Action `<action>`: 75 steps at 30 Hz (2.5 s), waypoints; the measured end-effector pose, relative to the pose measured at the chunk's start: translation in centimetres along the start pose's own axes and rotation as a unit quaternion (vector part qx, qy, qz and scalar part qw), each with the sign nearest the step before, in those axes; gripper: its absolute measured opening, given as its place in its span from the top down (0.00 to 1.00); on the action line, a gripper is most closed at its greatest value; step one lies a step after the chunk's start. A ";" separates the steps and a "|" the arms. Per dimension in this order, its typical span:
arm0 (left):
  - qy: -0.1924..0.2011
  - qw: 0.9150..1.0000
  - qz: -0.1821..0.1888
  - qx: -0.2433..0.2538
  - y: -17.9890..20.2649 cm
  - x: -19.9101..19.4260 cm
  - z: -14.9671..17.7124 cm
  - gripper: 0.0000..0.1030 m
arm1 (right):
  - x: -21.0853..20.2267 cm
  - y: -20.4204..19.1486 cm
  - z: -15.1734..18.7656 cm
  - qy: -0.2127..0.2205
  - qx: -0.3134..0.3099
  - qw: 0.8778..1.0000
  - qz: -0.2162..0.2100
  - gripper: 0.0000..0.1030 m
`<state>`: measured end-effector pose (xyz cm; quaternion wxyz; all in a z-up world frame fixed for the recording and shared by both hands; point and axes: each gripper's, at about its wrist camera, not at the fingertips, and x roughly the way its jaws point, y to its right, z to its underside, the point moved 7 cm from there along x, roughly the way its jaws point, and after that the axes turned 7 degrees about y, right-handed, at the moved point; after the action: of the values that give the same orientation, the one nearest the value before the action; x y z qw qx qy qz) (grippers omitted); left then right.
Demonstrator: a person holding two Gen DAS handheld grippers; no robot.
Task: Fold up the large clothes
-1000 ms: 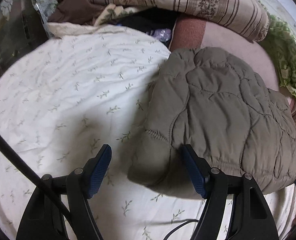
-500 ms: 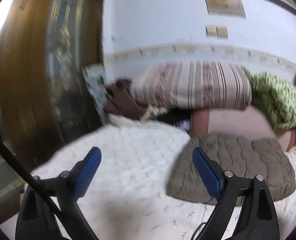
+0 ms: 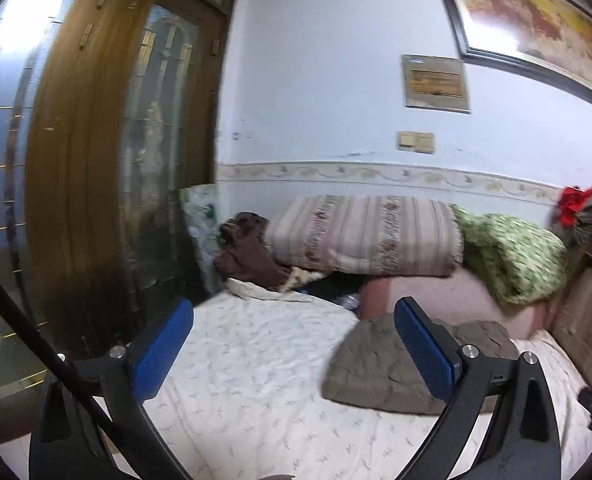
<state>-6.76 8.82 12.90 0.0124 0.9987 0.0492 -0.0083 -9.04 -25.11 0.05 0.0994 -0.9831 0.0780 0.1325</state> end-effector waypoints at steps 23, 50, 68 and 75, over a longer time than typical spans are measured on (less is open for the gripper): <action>-0.197 0.976 0.045 0.080 8.5 5.6 16.4 0.03 | 6.7 -2.6 10.1 -0.120 -0.047 0.991 0.046 0.14; -0.270 0.953 0.103 0.089 11.3 6.6 21.6 0.03 | 9.0 -2.0 12.5 -0.163 -0.050 0.983 0.071 0.14; -0.212 0.967 0.129 0.062 11.3 5.2 19.1 0.03 | 9.1 -2.3 12.7 -0.161 -0.050 0.983 0.074 0.14; -0.242 0.960 0.126 0.069 11.6 5.6 20.5 0.03 | 9.2 -2.3 12.9 -0.164 -0.053 0.982 0.075 0.14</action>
<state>-0.38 -2.67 -7.39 -0.0436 0.9634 -0.0818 -0.2517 -3.02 -21.24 -14.27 0.0486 -0.9431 0.1274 0.3032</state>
